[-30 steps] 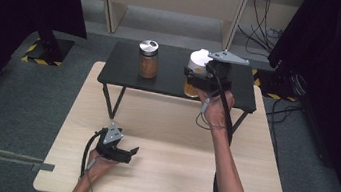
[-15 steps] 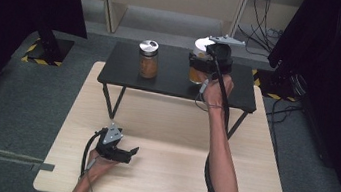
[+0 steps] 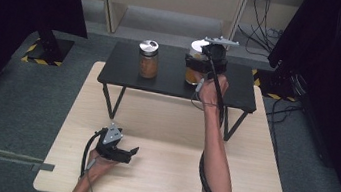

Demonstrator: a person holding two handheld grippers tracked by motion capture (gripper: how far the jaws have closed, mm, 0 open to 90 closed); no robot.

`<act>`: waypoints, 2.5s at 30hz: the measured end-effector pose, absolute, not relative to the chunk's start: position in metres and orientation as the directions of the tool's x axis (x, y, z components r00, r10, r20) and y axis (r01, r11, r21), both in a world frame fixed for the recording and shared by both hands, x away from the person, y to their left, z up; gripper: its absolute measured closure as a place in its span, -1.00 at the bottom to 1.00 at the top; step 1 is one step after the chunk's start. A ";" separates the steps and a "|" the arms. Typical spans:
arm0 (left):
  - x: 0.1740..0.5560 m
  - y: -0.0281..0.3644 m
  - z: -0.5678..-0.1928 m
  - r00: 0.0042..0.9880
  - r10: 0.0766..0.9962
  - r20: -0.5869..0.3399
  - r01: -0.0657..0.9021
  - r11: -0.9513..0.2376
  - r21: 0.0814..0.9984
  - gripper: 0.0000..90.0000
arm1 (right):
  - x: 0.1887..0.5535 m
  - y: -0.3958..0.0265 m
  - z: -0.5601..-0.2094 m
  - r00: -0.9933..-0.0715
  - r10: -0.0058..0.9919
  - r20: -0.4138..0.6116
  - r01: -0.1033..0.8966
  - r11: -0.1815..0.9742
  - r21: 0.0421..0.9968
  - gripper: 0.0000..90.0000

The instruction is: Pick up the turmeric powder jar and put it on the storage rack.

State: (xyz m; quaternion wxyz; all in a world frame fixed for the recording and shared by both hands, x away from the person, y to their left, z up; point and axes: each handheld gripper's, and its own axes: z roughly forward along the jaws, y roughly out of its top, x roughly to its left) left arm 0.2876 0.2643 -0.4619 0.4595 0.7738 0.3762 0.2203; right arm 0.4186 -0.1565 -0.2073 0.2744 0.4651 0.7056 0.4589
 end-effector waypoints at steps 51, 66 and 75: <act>0.288 0.262 -0.461 0.623 0.783 0.003 0.382 -0.307 0.872 -0.98 | 0.344 -0.218 -0.271 -0.675 0.738 0.006 0.252 0.223 0.942 -0.99; 0.288 0.262 -0.461 0.622 0.783 0.007 0.379 -0.308 0.872 -0.98 | 0.310 -0.212 -0.344 -0.762 0.646 -0.050 0.199 0.306 0.931 -0.99; 0.288 0.262 -0.461 0.622 0.783 0.009 0.378 -0.310 0.872 -0.98 | 0.305 -0.196 -0.387 -0.751 0.659 -0.042 0.254 0.347 0.903 -0.99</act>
